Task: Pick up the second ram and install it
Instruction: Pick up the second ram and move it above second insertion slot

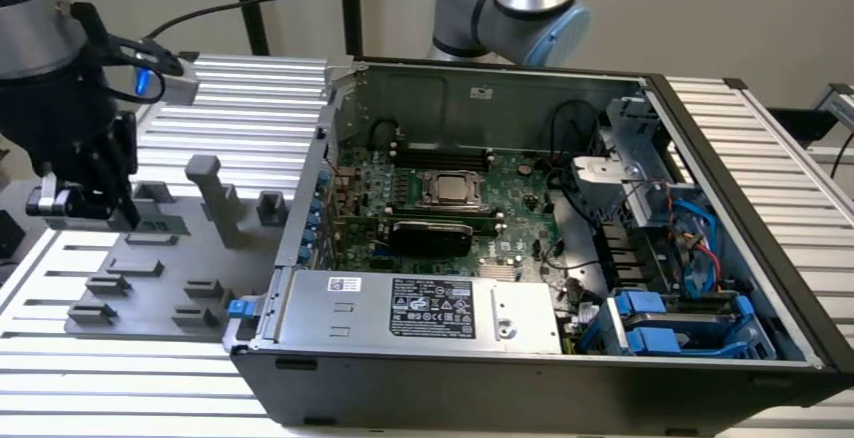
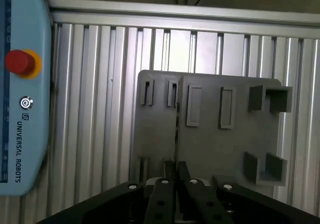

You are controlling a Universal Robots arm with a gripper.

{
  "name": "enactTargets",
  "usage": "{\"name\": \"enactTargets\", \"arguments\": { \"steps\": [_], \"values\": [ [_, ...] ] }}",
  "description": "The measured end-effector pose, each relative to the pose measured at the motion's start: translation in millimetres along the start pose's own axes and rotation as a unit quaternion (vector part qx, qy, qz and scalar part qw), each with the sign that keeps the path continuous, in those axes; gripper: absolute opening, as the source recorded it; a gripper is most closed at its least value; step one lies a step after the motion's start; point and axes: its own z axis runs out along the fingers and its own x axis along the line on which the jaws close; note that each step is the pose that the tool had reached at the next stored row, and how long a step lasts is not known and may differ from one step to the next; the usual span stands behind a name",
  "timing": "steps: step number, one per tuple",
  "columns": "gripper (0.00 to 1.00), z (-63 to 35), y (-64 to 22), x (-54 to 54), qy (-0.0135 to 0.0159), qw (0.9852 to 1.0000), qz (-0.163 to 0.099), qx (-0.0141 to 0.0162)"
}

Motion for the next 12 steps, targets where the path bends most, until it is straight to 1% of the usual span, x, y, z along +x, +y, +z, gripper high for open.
{"name": "enactTargets", "arguments": {
  "steps": [4, 7, 12],
  "values": [
    [0.14, -18.8, -13.3, 0.8, -0.0001, 1.0, 0.0, -0.0011],
    [0.14, -33.4, -25.9, 1.5, 0.0, 1.0, 0.0, -0.0023],
    [0.14, -57.3, -47.4, 2.8, -0.0002, 1.0, 0.0, -0.0032]
  ]
}}
